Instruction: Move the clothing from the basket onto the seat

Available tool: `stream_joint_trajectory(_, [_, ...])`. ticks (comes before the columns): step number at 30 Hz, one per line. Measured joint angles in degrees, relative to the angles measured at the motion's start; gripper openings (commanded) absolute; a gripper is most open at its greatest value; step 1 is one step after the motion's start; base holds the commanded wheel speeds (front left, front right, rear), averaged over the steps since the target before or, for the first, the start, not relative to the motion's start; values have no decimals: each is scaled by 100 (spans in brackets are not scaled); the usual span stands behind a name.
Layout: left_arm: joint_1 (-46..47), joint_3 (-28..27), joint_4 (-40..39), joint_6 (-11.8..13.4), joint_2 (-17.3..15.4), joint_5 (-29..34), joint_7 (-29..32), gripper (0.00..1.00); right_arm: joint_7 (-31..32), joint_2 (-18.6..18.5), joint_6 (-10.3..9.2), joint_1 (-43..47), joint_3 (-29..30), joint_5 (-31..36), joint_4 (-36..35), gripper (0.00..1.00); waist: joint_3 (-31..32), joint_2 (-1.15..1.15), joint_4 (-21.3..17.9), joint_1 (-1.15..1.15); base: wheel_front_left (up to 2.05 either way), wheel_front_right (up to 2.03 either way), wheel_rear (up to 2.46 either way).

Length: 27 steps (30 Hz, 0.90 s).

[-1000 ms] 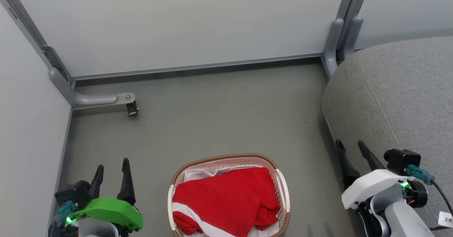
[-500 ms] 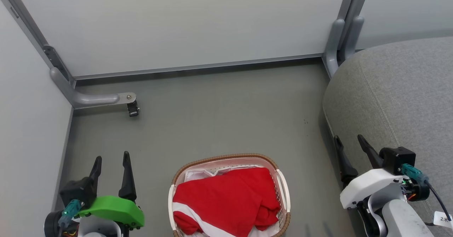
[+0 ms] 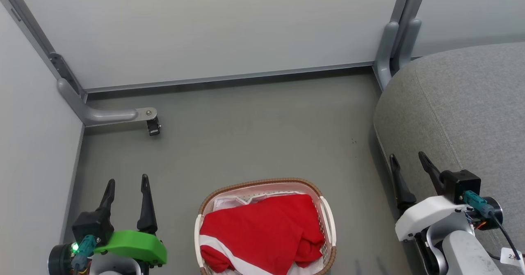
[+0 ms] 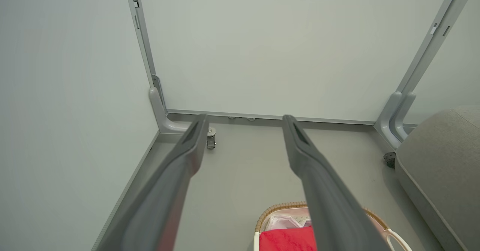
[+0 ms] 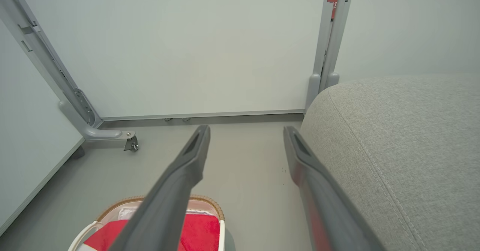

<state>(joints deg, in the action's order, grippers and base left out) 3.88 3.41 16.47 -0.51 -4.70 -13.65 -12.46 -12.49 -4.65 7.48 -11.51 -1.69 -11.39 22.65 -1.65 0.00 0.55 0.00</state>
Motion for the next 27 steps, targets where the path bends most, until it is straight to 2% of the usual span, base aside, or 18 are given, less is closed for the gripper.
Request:
stream_joint_trajectory(15, [-126, -154, 143, -205, 154, 664, -171, 100, -168, 74, 2, -30, 21, 660, 67, 100, -99, 0, -24, 0, 0, 0, 0])
stream_joint_trajectory(24, [176, 222, 606, -441, 176, 880, -258, 100, -252, 37, 3, -424, -140, 1018, -70, 100, -577, 0, -63, 0, 0, 0, 0])
stream_joint_trajectory(27, [372, 419, 817, -502, 180, 764, -266, 100, -253, 42, 3, -627, -219, 1028, -169, 100, -836, 0, -97, 0, 0, 0, 0])
